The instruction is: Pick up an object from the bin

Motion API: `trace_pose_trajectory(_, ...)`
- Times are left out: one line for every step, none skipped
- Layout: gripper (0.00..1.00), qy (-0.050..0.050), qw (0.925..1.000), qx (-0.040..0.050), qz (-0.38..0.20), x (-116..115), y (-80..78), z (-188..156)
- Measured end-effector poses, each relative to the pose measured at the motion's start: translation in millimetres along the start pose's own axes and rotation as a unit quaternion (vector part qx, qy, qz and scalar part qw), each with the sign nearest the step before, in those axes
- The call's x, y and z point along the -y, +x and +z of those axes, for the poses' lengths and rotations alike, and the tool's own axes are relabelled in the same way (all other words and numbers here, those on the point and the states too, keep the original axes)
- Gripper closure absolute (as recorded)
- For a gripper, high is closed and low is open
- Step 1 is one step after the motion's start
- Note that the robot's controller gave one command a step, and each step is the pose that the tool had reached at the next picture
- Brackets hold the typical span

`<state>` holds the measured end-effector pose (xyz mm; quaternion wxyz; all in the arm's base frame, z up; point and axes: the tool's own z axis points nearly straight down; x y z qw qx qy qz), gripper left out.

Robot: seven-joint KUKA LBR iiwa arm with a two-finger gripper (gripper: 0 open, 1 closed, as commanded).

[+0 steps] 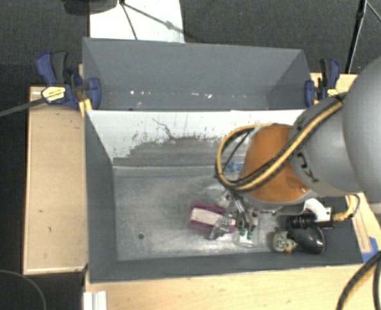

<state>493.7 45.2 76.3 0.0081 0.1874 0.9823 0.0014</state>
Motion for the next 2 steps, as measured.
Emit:
trace_pose_trajectory(1.00, 0.001, 1.0000, -0.0046, -0.003, -1, -2.6, -68)
trace_pose_trajectory(1.00, 0.002, 1.0000, -0.0057, -0.007, -2, -4.4, -111)
